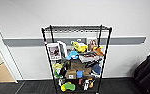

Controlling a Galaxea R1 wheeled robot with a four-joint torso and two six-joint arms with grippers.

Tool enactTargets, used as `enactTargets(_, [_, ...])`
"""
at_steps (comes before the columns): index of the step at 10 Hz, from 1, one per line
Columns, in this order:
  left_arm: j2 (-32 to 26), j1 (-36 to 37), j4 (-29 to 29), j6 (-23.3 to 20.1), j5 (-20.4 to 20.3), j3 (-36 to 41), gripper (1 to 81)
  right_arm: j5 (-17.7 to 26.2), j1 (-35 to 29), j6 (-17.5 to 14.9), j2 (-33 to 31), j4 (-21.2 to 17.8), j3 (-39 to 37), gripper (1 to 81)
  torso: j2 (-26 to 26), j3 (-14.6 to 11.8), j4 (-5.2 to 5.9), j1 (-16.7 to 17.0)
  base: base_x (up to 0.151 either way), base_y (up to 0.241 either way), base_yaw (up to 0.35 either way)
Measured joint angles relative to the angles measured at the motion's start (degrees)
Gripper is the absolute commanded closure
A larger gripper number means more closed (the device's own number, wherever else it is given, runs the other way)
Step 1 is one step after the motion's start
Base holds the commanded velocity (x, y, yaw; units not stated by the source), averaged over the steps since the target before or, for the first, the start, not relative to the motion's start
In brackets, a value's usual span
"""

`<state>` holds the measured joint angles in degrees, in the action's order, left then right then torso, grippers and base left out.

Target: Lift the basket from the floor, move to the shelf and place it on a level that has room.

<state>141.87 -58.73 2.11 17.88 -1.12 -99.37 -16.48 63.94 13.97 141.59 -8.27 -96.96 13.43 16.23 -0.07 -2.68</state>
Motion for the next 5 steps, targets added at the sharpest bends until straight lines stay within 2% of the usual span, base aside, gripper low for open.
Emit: enactTargets(5, [0.16,-0.44,0.0,0.05,-0.15,0.09,81.1,0.04,0.23,0.02,-0.35,0.0,0.0,81.1,0.0,0.0,0.0,0.0,0.116,0.0,0.0])
